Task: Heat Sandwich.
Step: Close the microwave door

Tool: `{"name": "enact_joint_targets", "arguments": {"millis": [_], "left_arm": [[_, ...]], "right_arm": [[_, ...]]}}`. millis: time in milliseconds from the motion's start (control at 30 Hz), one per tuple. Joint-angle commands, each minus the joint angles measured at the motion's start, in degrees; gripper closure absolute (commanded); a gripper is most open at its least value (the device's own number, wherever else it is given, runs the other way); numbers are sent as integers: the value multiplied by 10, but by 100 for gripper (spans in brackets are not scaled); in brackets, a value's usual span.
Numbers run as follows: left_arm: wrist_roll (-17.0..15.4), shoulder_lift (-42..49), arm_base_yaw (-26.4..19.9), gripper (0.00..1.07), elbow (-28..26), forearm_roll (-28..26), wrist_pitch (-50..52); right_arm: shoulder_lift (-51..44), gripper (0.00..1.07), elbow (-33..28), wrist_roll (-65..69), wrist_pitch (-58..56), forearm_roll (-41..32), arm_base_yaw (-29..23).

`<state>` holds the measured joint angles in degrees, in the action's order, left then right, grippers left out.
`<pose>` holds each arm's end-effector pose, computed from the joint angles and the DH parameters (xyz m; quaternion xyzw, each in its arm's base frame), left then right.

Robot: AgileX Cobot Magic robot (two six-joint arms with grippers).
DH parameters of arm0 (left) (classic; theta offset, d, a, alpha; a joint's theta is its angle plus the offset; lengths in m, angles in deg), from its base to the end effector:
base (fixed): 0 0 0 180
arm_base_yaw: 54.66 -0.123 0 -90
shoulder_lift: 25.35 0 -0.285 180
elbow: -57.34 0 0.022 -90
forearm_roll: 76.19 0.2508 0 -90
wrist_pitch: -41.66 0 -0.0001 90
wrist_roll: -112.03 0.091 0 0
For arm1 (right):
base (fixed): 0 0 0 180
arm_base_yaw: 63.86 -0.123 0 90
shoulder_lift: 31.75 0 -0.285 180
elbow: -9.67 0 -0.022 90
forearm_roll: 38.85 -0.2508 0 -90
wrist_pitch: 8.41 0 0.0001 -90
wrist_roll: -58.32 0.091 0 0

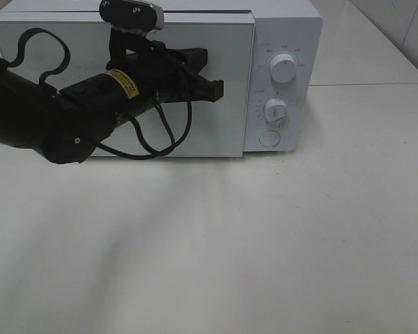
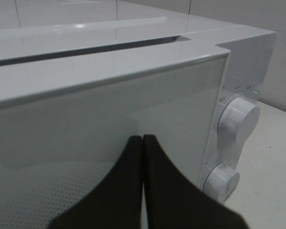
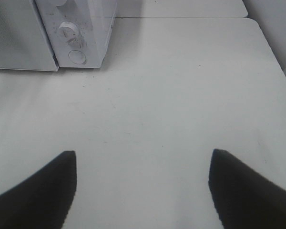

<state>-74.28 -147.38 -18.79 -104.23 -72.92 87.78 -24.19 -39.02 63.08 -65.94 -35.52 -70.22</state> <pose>0.3369 -0.2482 0.1782 0.2146 0.7016 -0.2461 0.6334 -0.0025 -0.0048 0.2814 -0.0114 0.8372 0.0240 0.5463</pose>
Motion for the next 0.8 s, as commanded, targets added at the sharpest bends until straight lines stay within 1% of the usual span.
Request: {"name": "enact_joint_targets", "arguments": {"millis": [33,167,300,467,800], "left_arm": [[-1,-12,-8,107,-33,-60,-14],[3,-29,-8,107,-54,-72,-21],[2,-44,-10,107,-69,-70,-34],[2,-43,-9,107,-68,-62,-34],[2,-30,-9,107,-60,-64,-34]], "right_arm": [[-16,33,0,-6,5,1,4],[-16,33,0,-6,5,1,4],[-16,33,0,-6,5,1,4],[-16,33,0,-6,5,1,4],[-16,33,0,-6,5,1,4]]}}
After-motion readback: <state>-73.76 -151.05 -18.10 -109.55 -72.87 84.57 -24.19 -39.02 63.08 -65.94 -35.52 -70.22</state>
